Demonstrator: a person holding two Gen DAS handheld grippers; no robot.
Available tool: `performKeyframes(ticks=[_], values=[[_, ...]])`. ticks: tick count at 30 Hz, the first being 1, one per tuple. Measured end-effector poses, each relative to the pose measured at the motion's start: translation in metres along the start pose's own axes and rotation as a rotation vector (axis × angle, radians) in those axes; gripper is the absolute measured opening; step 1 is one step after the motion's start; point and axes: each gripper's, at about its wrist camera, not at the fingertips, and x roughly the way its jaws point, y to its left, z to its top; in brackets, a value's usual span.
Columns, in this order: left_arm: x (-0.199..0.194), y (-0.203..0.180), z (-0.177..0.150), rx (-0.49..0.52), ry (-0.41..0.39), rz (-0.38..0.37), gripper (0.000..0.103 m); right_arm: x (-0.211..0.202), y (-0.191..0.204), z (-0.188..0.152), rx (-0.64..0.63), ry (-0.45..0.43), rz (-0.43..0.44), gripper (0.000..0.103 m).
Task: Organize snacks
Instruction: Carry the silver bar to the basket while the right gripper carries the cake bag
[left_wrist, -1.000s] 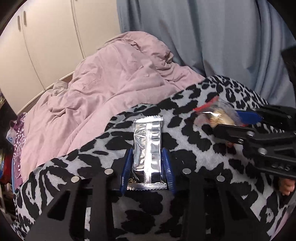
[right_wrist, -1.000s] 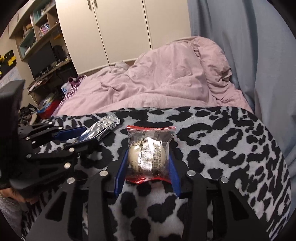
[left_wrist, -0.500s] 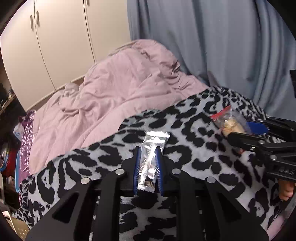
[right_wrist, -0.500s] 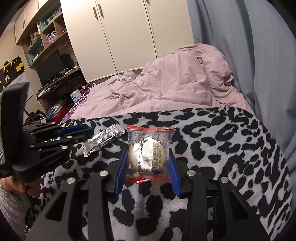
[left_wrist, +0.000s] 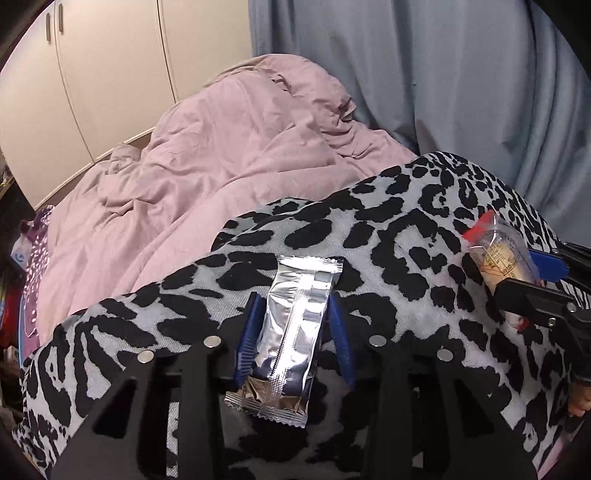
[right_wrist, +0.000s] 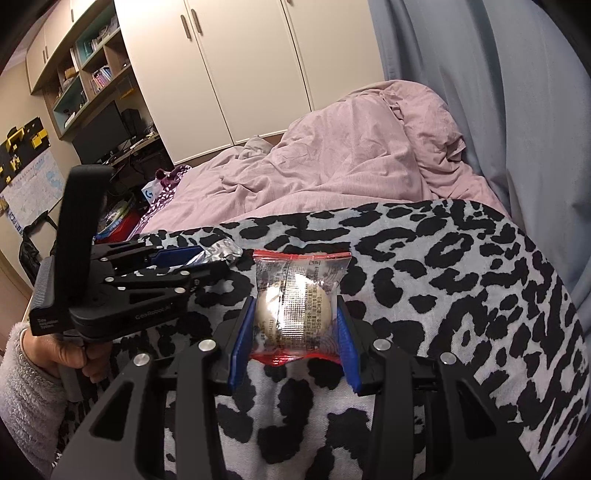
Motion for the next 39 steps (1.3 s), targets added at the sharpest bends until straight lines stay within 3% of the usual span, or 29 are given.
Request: performKeyframes(ticks=[11, 20, 30, 39], values=[[-0.071, 0.007, -0.017, -0.096, -0.136, 0.018, 0.035, -0.021, 0.016, -0.005, -0.007, -0.034, 0.042, 0.041], [-0.141, 0.033, -0.071, -0.267, -0.214, 0.071, 0.035, -0.039, 0.054, -0.016, -0.053, -0.047, 0.111, 0.041], [-0.21, 0.085, -0.155, -0.475, -0.263, 0.26, 0.035, -0.043, 0.108, -0.03, -0.13, -0.027, 0.19, 0.041], [-0.269, 0.121, -0.217, -0.566, -0.296, 0.413, 0.035, -0.042, 0.158, -0.042, -0.2, -0.005, 0.26, 0.041]])
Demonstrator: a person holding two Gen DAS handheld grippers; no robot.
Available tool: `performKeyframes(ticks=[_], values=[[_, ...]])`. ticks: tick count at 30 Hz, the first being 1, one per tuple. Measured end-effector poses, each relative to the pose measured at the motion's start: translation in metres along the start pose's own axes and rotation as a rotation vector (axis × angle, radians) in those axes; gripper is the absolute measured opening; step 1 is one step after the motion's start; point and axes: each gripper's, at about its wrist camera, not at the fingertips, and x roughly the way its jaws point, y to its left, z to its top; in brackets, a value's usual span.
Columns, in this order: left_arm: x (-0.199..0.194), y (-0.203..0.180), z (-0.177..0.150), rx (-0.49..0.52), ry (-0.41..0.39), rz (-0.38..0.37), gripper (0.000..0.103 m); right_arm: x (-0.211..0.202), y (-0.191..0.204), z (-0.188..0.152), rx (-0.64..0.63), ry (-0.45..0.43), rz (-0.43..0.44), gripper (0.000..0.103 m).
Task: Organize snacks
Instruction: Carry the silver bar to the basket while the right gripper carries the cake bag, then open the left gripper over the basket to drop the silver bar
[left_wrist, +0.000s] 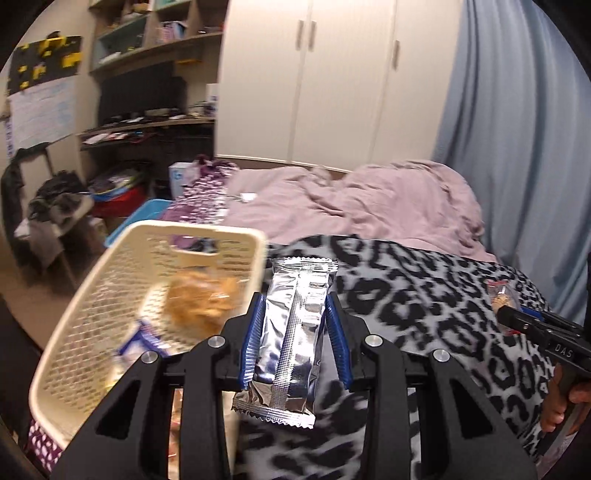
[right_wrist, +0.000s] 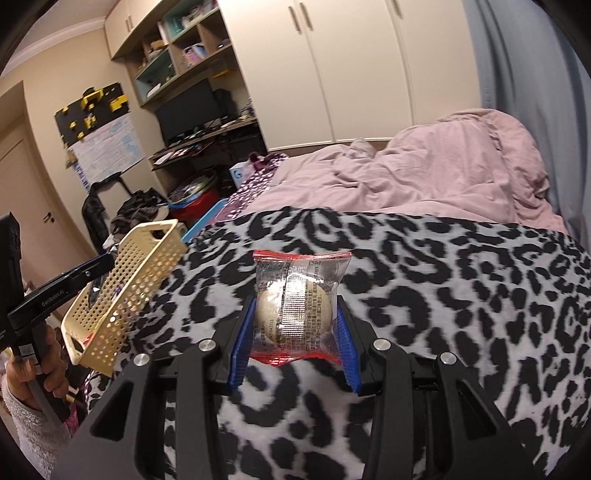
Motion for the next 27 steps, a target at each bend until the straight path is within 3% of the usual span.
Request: performKeyframes(ticks=[8, 16, 17, 19, 25, 27], values=[[-0.019, 0.06, -0.019, -0.083, -0.006, 0.108, 0.035, 0.009, 0.027, 0.0, -0.043, 0.026, 0.029, 0.041], [-0.016, 0.088, -0.035, -0.126, 0.03, 0.148, 0.037, 0.02, 0.055, 0.002, -0.085, 0.045, 0.061, 0.041], [-0.017, 0.09, -0.036, -0.131, 0.029, 0.148, 0.039, 0.022, 0.06, 0.002, -0.091, 0.047, 0.065, 0.041], [-0.019, 0.092, -0.038, -0.134, 0.022, 0.152, 0.057, 0.025, 0.066, 0.004, -0.102, 0.051, 0.072, 0.041], [-0.026, 0.096, -0.043, -0.12, -0.013, 0.202, 0.061, 0.031, 0.09, 0.005, -0.143, 0.059, 0.095, 0.041], [-0.028, 0.094, -0.045, -0.106, -0.024, 0.234, 0.075, 0.034, 0.099, 0.005, -0.157, 0.062, 0.106, 0.041]])
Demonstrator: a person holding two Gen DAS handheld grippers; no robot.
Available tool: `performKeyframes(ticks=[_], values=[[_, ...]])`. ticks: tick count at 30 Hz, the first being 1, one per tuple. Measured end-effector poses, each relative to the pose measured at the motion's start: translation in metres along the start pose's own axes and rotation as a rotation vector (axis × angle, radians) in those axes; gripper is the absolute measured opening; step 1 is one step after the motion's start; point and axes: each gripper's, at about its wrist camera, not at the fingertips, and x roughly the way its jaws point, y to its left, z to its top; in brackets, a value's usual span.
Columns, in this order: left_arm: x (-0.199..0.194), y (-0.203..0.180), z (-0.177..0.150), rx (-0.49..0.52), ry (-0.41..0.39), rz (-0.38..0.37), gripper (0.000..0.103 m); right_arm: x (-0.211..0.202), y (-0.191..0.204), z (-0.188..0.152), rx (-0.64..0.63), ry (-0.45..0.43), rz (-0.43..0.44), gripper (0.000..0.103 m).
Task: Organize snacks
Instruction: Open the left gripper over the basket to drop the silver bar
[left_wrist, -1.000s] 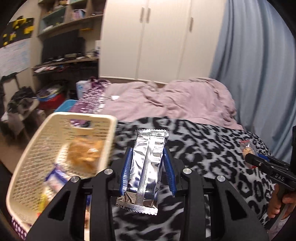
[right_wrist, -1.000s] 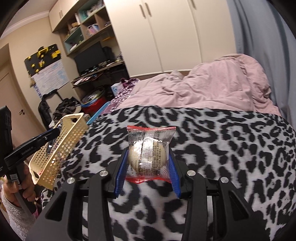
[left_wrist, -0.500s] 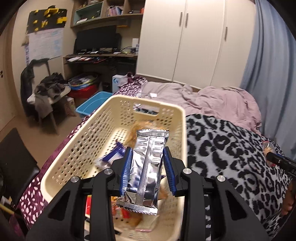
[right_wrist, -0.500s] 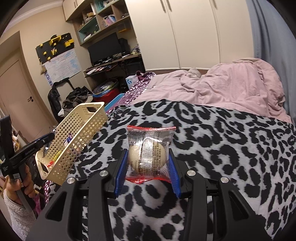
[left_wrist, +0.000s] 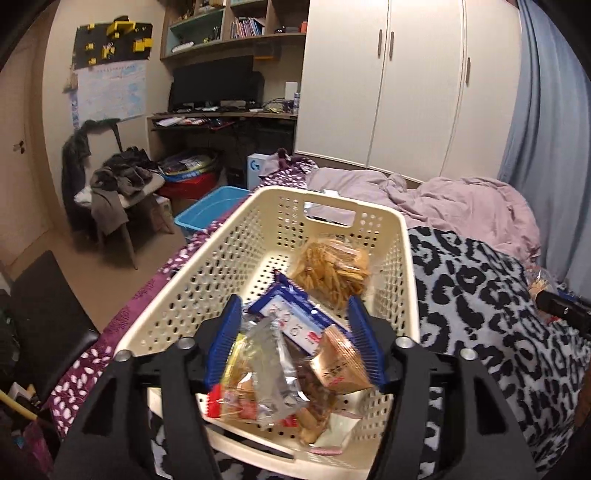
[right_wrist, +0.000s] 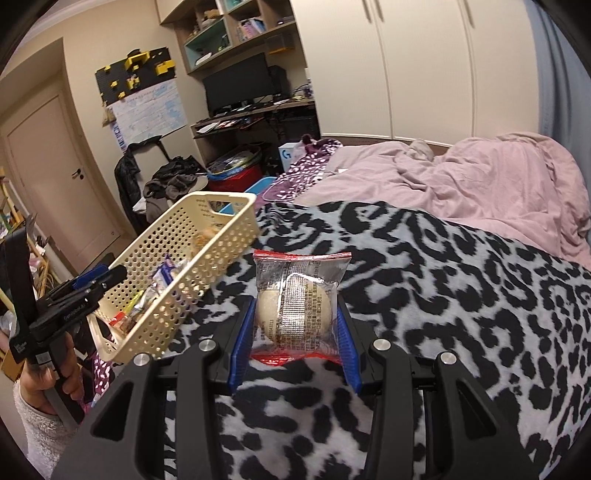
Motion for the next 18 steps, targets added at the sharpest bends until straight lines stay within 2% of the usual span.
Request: performKeyframes(ticks=[1, 5, 7, 8, 18], values=[[-0.002, 0.0, -0.001, 0.006, -0.01, 0.014, 0.081, 0.002, 0.005, 0.001, -0.008, 0.001, 0.007, 0.041], [-0.011, -0.001, -0.003, 0.039, -0.047, 0.071, 0.082, 0.009, 0.021, 0.006, -0.033, 0.005, 0.026, 0.041], [-0.014, -0.001, -0.003, 0.043, -0.059, 0.09, 0.093, 0.011, 0.03, 0.009, -0.046, 0.006, 0.036, 0.041], [-0.017, -0.001, -0.003, 0.046, -0.072, 0.1, 0.095, 0.012, 0.035, 0.011, -0.053, 0.005, 0.042, 0.041], [-0.027, 0.007, -0.006, 0.051, -0.11, 0.166, 0.095, 0.032, 0.082, 0.029, -0.128, -0.007, 0.131, 0.041]])
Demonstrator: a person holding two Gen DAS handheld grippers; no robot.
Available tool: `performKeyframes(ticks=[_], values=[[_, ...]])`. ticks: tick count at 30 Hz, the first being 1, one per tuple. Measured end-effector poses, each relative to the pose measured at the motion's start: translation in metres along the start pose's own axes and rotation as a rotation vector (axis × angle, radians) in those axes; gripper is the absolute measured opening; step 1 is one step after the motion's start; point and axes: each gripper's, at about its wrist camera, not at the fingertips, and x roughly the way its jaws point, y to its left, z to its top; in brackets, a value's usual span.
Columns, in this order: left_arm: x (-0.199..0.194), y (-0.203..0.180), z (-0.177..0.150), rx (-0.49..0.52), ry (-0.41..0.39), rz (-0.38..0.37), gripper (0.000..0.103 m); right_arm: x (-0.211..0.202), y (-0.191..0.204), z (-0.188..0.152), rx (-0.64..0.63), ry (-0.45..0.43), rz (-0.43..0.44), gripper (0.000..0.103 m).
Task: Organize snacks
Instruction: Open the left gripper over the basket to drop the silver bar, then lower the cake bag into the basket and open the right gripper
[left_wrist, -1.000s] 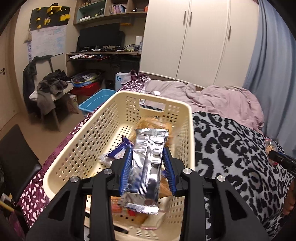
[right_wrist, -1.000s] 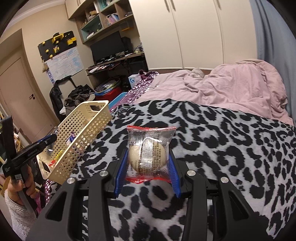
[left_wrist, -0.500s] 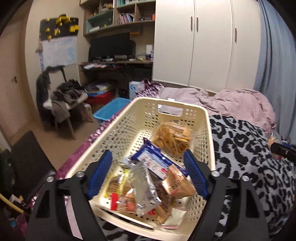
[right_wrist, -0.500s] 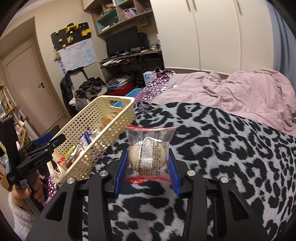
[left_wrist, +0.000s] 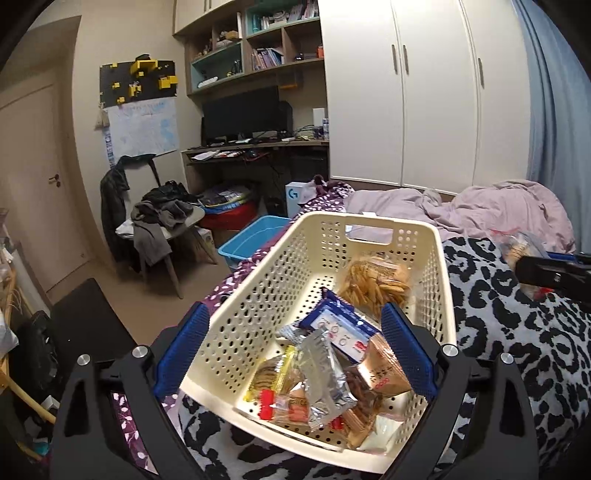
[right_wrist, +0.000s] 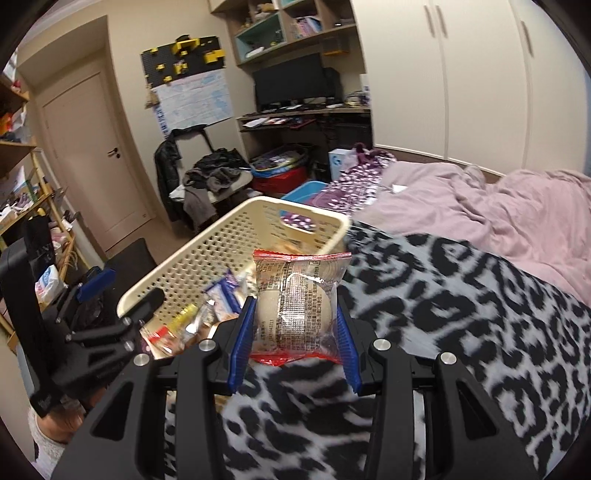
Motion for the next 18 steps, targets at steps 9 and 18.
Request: performKeyframes(ticks=[9, 18], values=[[0.0, 0.014, -0.004, -0.026, 0.001, 0.051, 0.1, 0.047, 0.036, 0.017, -0.043, 0.036, 0.074, 0.042], [-0.001, 0.031, -0.007, -0.058, 0.001, 0.082, 0.1, 0.058, 0.041, 0.016, -0.053, 0.036, 0.079, 0.064]])
